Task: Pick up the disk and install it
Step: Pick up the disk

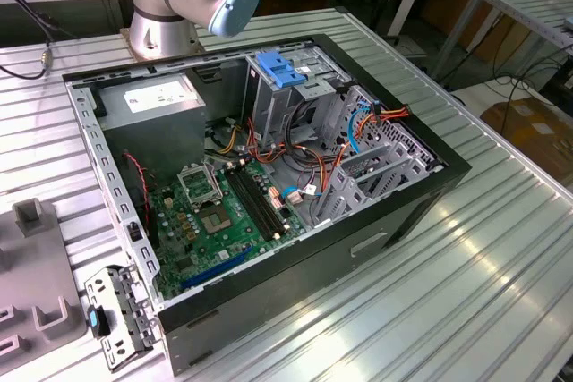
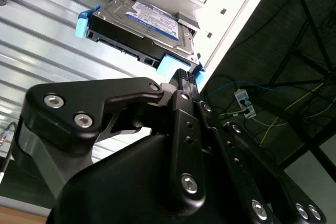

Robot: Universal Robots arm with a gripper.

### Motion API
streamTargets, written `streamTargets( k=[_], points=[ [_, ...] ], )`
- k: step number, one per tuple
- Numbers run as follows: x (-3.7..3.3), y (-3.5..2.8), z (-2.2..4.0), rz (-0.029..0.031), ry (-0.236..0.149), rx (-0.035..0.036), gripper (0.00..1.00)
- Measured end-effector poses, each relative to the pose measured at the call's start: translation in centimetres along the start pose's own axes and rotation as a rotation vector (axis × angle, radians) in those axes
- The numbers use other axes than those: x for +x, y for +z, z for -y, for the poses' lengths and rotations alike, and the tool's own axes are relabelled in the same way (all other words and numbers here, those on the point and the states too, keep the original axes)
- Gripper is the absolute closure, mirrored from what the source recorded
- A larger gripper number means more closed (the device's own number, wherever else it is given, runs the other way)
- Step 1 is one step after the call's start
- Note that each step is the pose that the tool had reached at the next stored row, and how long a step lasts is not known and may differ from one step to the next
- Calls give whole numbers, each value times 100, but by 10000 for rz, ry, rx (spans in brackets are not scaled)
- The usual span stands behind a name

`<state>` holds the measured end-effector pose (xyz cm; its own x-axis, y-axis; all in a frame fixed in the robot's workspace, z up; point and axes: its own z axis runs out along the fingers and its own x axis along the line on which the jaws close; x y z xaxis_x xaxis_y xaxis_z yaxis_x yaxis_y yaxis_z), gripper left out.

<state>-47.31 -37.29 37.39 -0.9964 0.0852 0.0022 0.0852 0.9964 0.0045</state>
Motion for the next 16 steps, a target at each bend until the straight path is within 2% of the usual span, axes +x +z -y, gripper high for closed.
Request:
streamTargets(
  k=[1, 5, 10, 16],
  points=[
    [0, 0, 0, 0, -41, 0, 89],
    [0, 0, 0, -3, -695, 2, 89],
    [0, 0, 0, -7, -1322, 3, 89],
    [0, 0, 0, -9, -1900, 4, 89]
  ],
)
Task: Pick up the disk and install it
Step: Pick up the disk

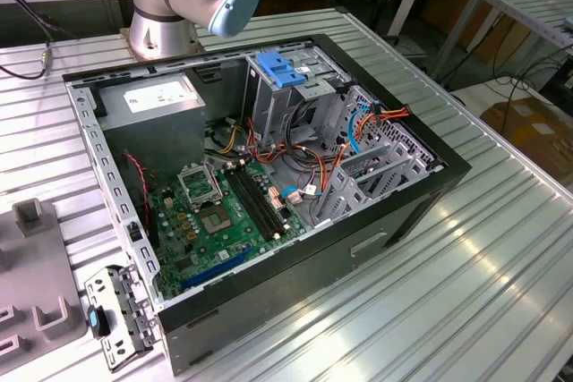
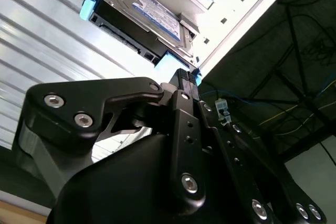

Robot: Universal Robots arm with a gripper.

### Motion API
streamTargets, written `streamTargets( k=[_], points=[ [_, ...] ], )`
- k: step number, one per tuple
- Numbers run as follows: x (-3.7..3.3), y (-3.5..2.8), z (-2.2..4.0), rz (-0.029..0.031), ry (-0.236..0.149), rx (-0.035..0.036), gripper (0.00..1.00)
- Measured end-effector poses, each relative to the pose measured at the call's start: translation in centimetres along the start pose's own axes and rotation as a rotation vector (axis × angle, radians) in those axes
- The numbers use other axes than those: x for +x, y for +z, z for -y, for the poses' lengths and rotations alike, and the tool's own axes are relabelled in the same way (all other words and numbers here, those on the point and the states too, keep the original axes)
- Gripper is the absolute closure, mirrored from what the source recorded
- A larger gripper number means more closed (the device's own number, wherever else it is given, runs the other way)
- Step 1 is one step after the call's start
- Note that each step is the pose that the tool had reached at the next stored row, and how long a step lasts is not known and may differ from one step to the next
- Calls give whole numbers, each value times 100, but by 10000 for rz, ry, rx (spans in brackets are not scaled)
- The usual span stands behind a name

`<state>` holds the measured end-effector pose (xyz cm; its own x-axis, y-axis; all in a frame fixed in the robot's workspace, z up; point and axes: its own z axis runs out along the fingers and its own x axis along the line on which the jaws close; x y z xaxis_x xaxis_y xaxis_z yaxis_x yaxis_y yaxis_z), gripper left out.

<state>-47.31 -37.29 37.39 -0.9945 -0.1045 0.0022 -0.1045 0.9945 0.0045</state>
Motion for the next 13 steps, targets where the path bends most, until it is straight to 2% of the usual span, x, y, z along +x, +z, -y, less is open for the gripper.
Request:
streamTargets(
  k=[13],
  points=[
    [0, 0, 0, -5, -1071, 2, 89]
  ],
)
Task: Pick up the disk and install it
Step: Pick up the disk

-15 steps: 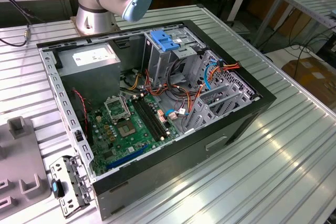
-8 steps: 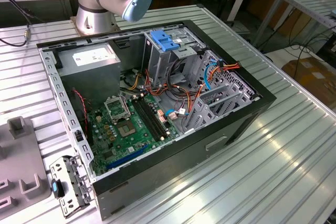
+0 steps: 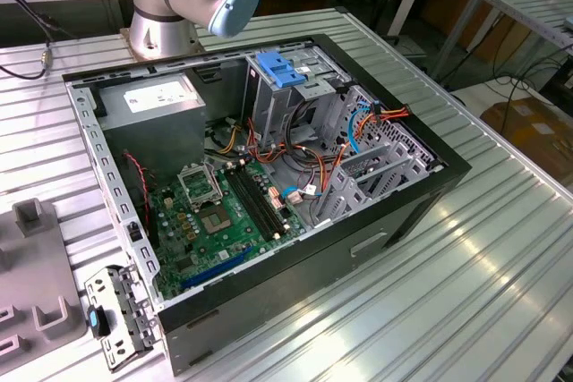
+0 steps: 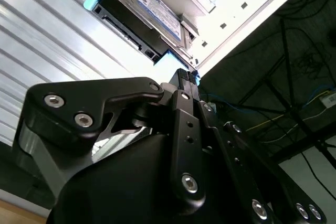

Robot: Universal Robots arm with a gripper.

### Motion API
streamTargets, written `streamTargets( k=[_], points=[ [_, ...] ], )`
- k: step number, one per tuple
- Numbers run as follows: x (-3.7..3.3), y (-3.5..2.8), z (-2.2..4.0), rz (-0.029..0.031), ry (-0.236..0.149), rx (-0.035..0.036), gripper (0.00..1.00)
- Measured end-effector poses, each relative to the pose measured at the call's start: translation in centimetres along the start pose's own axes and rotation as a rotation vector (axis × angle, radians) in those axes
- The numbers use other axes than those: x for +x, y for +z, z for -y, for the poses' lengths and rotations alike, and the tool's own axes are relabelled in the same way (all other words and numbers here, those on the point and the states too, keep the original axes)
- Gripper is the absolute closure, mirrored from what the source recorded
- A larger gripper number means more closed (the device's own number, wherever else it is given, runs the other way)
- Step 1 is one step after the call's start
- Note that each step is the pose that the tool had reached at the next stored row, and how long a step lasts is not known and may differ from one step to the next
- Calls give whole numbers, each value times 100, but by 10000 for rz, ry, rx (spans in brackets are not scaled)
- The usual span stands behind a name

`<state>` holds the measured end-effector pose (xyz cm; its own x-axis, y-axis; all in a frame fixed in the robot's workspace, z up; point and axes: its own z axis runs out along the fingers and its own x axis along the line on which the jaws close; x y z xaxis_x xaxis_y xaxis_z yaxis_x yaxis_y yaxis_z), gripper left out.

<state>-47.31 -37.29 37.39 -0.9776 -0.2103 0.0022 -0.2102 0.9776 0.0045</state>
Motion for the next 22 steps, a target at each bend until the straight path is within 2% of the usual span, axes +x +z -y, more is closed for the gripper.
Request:
streamTargets(
  k=[9, 11, 19, 22],
  points=[
    [0, 0, 0, -3, -718, 2, 89],
    [0, 0, 0, -5, -1036, 3, 89],
    [-1, 3, -4, -9, -1825, 8, 89],
    [-2, 8, -7, -12, -2364, 10, 89]
  ],
)
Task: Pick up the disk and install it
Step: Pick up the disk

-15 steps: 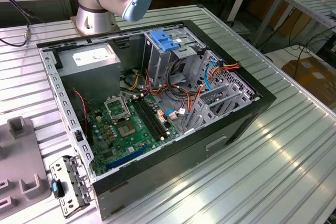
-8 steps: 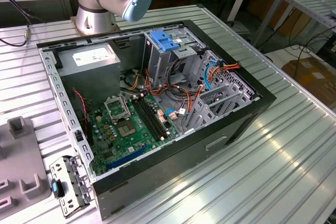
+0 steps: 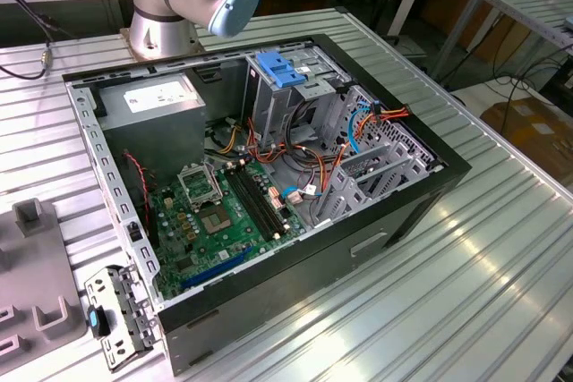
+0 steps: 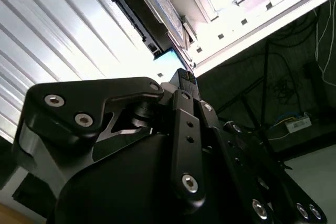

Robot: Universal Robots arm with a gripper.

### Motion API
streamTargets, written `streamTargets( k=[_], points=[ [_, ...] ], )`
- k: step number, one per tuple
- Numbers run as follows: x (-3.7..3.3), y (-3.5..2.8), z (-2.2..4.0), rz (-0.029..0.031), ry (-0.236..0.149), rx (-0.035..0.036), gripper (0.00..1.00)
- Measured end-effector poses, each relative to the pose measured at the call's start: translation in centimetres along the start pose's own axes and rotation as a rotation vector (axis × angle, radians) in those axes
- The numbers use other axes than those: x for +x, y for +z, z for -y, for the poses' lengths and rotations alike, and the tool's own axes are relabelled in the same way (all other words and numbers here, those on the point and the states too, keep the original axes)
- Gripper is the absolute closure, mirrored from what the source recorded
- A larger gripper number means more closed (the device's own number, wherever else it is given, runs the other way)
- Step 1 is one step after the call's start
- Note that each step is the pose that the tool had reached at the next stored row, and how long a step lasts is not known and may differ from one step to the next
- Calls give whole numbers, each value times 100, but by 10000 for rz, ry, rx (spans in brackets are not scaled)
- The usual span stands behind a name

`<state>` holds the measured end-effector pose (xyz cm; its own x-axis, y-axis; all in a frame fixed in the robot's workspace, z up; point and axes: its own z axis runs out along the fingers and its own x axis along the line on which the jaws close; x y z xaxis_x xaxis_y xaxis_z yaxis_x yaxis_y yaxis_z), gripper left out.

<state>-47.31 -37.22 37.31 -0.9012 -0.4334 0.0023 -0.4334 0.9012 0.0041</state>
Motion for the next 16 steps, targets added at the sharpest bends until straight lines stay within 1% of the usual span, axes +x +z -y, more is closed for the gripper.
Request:
streamTargets(
  k=[1, 3, 4, 5, 8, 14, 15, 16],
  points=[
    [0, 3, 0, -3, -360, 1, 89],
    [0, 6, 0, -5, -703, 2, 89],
    [0, 9, 0, -6, -1070, 4, 89],
    [0, 12, 0, -10, -1555, 9, 89],
    [0, 15, 0, -21, -2550, 23, 89],
    [0, 17, 0, -24, -3658, 27, 89],
    [0, 17, 0, -25, -4028, 28, 89],
    [0, 17, 0, -26, -4168, 29, 89]
  ],
)
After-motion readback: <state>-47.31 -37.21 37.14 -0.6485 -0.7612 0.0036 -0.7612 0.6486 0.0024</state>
